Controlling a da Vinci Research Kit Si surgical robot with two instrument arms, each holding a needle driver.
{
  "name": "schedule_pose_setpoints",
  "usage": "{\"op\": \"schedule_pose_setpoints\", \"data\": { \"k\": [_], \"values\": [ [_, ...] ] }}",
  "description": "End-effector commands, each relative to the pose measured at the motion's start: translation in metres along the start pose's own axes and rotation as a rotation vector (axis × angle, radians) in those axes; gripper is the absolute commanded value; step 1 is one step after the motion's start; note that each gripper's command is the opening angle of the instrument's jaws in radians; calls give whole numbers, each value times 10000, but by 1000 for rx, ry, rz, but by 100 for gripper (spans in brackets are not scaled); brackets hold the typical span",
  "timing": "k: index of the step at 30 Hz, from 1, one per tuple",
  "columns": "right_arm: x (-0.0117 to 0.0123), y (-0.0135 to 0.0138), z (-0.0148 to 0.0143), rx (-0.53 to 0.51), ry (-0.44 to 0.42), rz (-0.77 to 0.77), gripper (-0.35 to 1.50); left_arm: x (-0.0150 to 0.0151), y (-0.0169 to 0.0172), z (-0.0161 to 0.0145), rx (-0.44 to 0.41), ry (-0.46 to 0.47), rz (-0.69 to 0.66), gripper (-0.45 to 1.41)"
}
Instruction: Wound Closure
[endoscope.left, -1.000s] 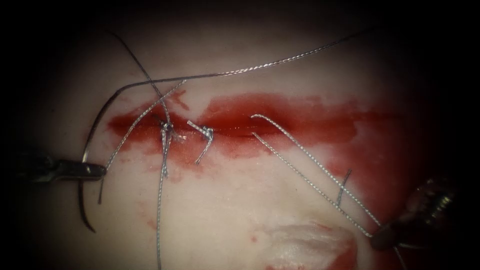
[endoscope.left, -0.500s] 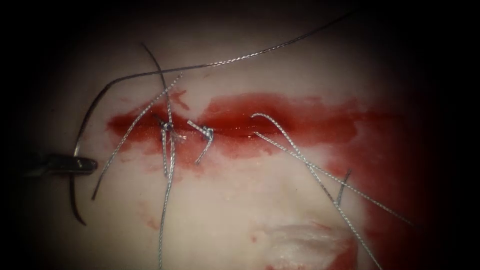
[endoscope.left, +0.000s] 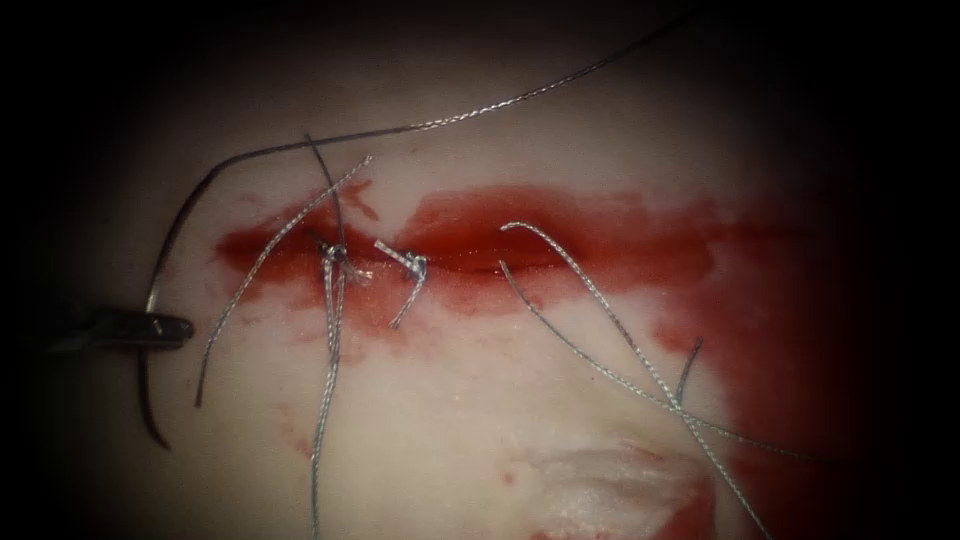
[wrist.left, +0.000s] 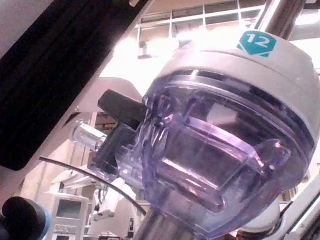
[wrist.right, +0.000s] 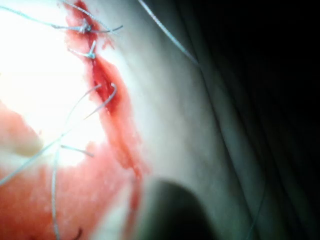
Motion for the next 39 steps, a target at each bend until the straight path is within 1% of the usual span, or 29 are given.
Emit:
{"op": "schedule_pose_setpoints", "data": {
  "k": [1, 3, 5, 6, 8, 9, 10, 11, 15, 16, 18, 19, 20, 21, 23, 28, 31, 33, 36, 38, 39],
  "values": [
    [33, -12, -7, -11, 62, -52, 86, -8, -10, 3, 5, -4, 3, -45],
    [57, -27, -7, -34, 121, -64, 76, -8, -10, 3, 5, -4, 3, -45],
    [80, -42, -4, -61, 136, -156, 71, -8, -10, 3, 5, -4, 3, -45],
    [89, -48, -1, -74, 146, -172, 69, -7, -10, 3, 5, -5, 3, -45],
    [108, -61, 10, -96, 162, -149, 39, -7, -10, 4, 5, -5, 3, -45],
    [115, -67, 15, -104, 169, -129, 9, -7, -10, 4, 5, -5, 3, -45],
    [121, -72, 21, -116, 175, -112, 2, -7, -10, 4, 5, -6, 3, -45],
    [127, -77, 28, -126, 182, -103, 2, -7, -10, 4, 5, -6, 3, -45],
    [146, -93, 64, -162, 224, -135, 32, -7, -10, 5, 4, -8, 3, -45],
    [149, -95, 72, -176, 229, -149, 42, -7, -10, 6, 4, -8, 3, -45],
    [154, -98, 87, -201, 242, -152, 49, -6, -10, 6, 4, -9, 3, -45],
    [157, -99, 93, -212, 247, -159, 47, -6, -10, 7, 4, -10, 3, -45],
    [159, -100, 98, -220, 252, -150, 66, -6, -10, 7, 4, -10, 2, -45],
    [161, -100, 102, -226, 259, -146, 89, -6, -10, 7, 4, -10, 2, -45],
    [162, -102, 103, -224, 268, -133, 103, -6, -10, 7, 4, -10, 2, -45],
    [169, -111, 97, -214, 301, -109, 101, -6, -10, 7, 4, -11, 3, -45],
    [178, -119, 106, -244, 314, -108, 101, -6, -10, 9, 4, -14, 3, -45],
    [181, -123, 115, -227, 304, -97, 93, -6, -10, 9, 4, -14, 3, -45],
    [184, -127, 122, -196, 298, -92, 96, -6, -10, 9, 4, -13, 4, -45],
    [186, -130, 127, -202, 301, -90, 96, -7, -10, 9, 4, -13, 4, -45],
    [187, -130, 130, -206, 303, -94, 93, -7, -10, 9, 4, -13, 4, -45]
  ]
}}
